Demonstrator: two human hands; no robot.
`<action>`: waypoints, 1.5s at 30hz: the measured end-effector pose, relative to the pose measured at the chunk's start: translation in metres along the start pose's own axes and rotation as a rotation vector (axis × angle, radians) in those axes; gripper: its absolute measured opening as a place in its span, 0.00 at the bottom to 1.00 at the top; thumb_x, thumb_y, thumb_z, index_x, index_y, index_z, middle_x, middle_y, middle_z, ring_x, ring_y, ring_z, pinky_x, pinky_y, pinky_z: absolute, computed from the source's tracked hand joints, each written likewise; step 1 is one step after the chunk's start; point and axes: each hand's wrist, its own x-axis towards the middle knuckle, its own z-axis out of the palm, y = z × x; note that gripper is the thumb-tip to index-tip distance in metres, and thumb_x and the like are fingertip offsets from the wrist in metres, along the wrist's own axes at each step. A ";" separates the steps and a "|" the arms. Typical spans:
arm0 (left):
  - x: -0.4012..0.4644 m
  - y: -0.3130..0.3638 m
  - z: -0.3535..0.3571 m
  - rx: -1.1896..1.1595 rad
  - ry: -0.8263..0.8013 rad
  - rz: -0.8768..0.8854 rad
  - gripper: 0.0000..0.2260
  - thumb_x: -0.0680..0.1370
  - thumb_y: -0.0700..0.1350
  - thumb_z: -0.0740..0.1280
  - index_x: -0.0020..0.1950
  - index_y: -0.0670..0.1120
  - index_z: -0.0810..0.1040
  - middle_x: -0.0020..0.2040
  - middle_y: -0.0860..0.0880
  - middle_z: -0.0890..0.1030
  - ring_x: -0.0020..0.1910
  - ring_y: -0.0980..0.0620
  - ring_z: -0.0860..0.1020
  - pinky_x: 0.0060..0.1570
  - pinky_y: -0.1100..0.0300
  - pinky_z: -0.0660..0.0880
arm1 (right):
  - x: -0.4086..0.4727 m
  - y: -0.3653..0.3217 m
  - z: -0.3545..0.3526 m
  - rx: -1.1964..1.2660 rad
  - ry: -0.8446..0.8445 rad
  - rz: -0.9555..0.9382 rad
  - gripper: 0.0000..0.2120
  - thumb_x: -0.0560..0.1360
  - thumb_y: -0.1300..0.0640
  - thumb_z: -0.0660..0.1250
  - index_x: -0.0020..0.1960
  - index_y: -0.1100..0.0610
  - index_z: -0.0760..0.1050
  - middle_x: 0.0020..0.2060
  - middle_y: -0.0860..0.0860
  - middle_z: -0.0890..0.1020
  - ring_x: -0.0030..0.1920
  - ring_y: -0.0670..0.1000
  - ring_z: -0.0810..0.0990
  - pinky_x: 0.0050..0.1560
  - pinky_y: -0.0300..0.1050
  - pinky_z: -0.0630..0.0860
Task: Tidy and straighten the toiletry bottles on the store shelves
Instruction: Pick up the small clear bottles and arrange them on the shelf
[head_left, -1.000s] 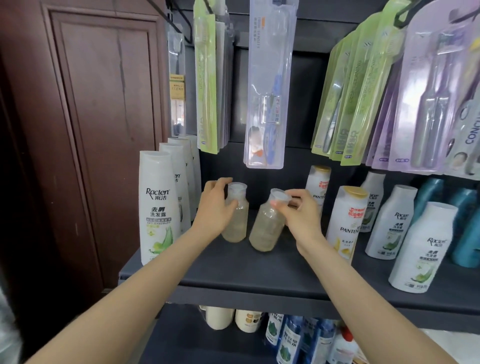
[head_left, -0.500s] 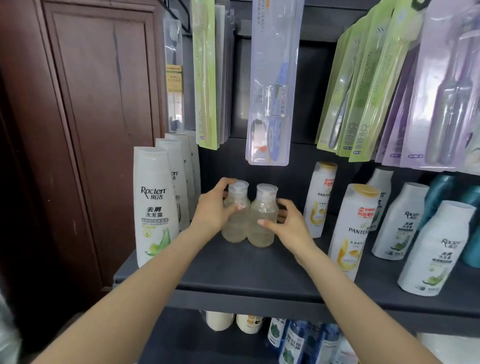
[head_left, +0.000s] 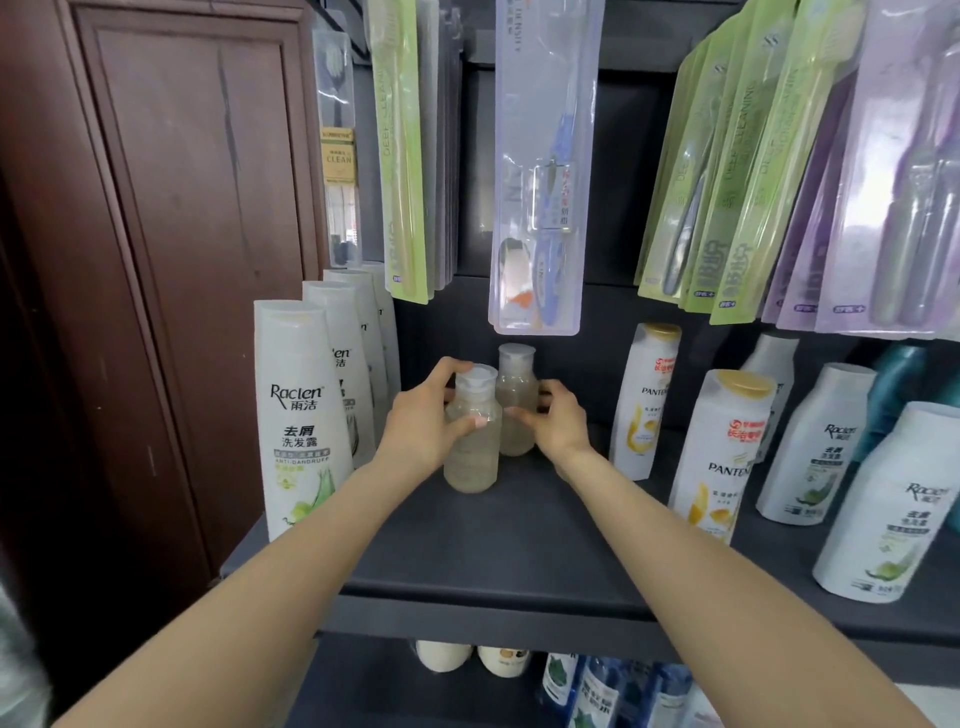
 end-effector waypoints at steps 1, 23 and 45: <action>0.000 0.000 0.000 -0.001 0.000 0.003 0.24 0.72 0.45 0.72 0.65 0.52 0.69 0.52 0.48 0.78 0.53 0.49 0.77 0.53 0.57 0.74 | 0.001 0.000 0.005 0.007 -0.001 0.002 0.24 0.71 0.58 0.73 0.64 0.61 0.70 0.58 0.57 0.78 0.59 0.55 0.77 0.58 0.46 0.74; 0.000 0.003 -0.002 0.001 -0.018 0.021 0.23 0.73 0.45 0.72 0.65 0.52 0.68 0.49 0.52 0.75 0.49 0.55 0.74 0.50 0.62 0.71 | 0.024 0.011 0.032 0.536 -0.118 0.205 0.16 0.77 0.60 0.65 0.64 0.55 0.74 0.58 0.56 0.81 0.57 0.55 0.80 0.61 0.56 0.75; -0.030 0.011 0.014 -0.056 0.224 -0.079 0.26 0.76 0.42 0.68 0.72 0.46 0.62 0.66 0.43 0.73 0.65 0.47 0.72 0.62 0.58 0.69 | -0.053 -0.013 -0.006 0.053 0.029 -0.248 0.12 0.77 0.64 0.62 0.59 0.57 0.76 0.52 0.53 0.80 0.50 0.46 0.77 0.49 0.33 0.73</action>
